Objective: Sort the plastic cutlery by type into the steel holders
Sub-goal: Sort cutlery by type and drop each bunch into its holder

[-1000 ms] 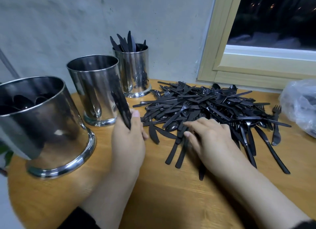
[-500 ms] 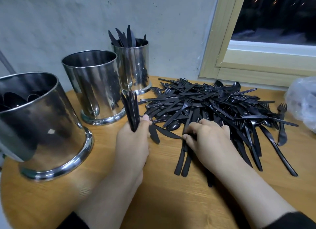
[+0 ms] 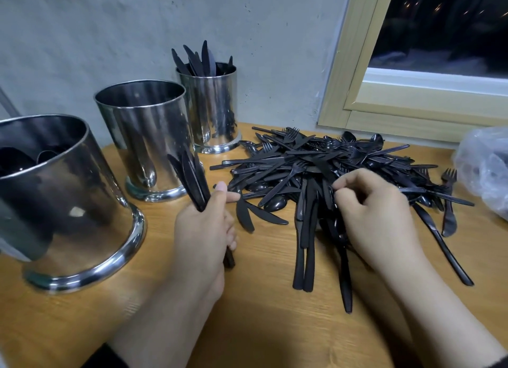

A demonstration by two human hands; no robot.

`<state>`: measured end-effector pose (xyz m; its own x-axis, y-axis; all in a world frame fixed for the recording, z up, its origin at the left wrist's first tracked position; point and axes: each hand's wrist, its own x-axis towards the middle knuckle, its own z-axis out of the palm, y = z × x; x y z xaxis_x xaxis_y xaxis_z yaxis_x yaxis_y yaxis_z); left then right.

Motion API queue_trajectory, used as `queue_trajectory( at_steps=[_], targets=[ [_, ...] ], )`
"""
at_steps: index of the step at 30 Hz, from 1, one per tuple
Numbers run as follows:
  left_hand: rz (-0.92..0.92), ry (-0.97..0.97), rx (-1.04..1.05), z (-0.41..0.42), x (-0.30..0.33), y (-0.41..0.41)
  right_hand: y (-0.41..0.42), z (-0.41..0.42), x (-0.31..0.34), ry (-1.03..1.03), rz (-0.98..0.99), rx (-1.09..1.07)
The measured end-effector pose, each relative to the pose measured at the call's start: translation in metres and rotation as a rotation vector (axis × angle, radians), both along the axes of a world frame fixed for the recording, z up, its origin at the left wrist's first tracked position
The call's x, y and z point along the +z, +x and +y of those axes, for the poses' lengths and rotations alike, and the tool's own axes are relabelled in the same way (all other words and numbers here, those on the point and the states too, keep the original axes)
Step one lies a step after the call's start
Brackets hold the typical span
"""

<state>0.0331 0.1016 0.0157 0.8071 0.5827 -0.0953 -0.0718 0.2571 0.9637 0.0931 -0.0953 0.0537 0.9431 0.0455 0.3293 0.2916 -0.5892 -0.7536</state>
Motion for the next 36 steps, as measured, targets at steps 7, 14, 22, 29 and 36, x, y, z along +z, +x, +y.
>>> queue_trajectory(
  at_steps=[7,14,22,29,36],
  targets=[
    [-0.037,-0.118,-0.12,-0.006,0.005,0.001,-0.03,0.04,-0.007,0.011,-0.048,0.421],
    [-0.015,-0.062,0.015,0.009,0.013,0.003,-0.022,0.067,-0.018,-0.066,0.041,0.407],
    [-0.093,0.139,0.105,0.037,0.021,-0.004,-0.024,0.08,-0.024,-0.633,0.085,0.412],
    [-0.015,0.136,0.0,0.04,0.012,-0.005,-0.023,0.084,-0.03,-0.505,0.111,0.37],
    [-0.023,0.1,-0.017,0.034,0.011,-0.003,-0.02,0.098,-0.033,-0.557,0.06,0.284]
  ],
)
